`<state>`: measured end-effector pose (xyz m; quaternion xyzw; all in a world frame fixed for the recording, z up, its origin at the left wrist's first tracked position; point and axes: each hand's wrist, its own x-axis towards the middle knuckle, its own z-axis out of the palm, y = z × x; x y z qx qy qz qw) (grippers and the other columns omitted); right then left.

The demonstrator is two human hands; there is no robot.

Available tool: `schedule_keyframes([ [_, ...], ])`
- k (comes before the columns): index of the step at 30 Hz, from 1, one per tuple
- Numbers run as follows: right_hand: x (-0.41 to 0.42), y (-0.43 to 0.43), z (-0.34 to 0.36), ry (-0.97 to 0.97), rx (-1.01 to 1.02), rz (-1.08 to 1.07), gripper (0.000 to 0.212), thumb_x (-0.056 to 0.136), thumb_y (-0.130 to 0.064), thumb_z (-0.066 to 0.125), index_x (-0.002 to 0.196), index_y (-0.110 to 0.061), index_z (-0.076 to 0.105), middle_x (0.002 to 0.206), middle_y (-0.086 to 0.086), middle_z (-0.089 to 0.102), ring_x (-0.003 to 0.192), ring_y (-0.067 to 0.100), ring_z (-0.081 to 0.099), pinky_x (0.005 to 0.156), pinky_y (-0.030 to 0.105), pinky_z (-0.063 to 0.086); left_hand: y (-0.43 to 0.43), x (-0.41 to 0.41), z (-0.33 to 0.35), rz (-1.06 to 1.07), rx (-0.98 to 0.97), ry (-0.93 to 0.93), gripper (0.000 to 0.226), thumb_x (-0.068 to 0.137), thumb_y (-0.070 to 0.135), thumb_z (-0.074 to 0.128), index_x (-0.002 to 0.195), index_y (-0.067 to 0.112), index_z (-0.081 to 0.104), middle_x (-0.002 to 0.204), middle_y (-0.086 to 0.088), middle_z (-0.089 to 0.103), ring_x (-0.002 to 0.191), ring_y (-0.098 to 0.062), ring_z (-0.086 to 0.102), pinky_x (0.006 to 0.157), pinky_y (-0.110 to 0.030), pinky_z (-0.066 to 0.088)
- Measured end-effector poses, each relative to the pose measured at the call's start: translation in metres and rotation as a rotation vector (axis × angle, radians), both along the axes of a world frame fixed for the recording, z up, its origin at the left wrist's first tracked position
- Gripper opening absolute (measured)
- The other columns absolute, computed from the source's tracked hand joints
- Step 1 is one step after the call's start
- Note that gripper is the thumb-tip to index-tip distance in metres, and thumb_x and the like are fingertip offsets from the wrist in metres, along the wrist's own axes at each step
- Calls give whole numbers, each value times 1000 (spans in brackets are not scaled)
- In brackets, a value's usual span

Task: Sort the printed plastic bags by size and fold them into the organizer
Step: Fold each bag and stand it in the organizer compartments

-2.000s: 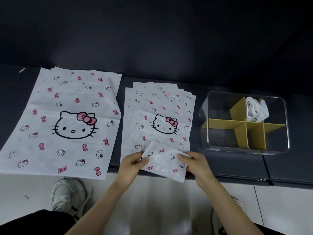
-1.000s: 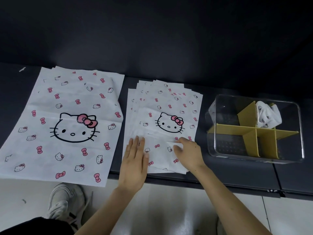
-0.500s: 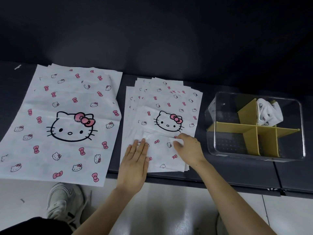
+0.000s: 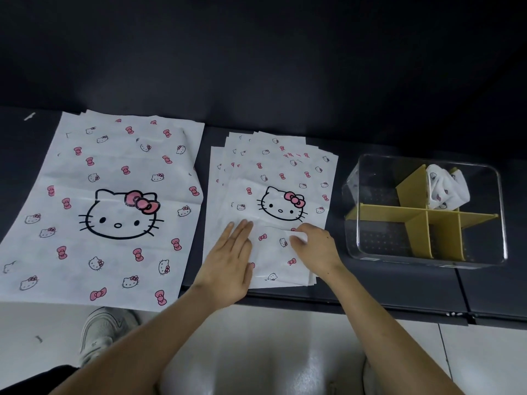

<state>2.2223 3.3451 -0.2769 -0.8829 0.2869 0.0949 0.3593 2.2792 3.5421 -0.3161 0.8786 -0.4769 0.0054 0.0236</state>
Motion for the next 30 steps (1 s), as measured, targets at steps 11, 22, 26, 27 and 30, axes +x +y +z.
schedule_keyframes([
  [11,-18,46,-18,-243,-554,193,44,90,-26,38,124,-11,61,123,13,63,113,34,59,100,44,38,7,0,-13,12,-53,125,59,100,40,14,148,8,27,155,-17,22,145,-28,17,115,-49,16],
  [22,-61,20,-18,112,-438,331,91,79,-65,-28,152,-22,6,160,-2,4,148,21,1,117,50,-4,5,3,-14,-13,37,109,63,100,43,8,148,7,27,154,-19,22,145,-31,16,113,-52,19],
  [26,-35,15,5,11,-434,188,83,88,-65,-3,148,-18,31,153,10,31,139,33,31,114,50,19,6,3,-12,-18,65,108,63,100,42,8,147,6,29,153,-20,25,143,-33,20,112,-53,20],
  [27,-31,11,4,-35,-473,187,65,95,-54,24,143,-13,41,145,12,43,130,35,42,109,49,30,6,4,-11,-22,68,108,63,100,42,8,146,6,30,153,-20,26,143,-33,22,111,-53,21],
  [30,-20,0,6,104,-355,275,57,88,-33,59,140,-16,42,135,4,45,122,26,43,101,35,38,8,9,-9,-68,68,87,62,100,43,10,145,6,34,151,-19,31,141,-32,27,111,-54,20],
])
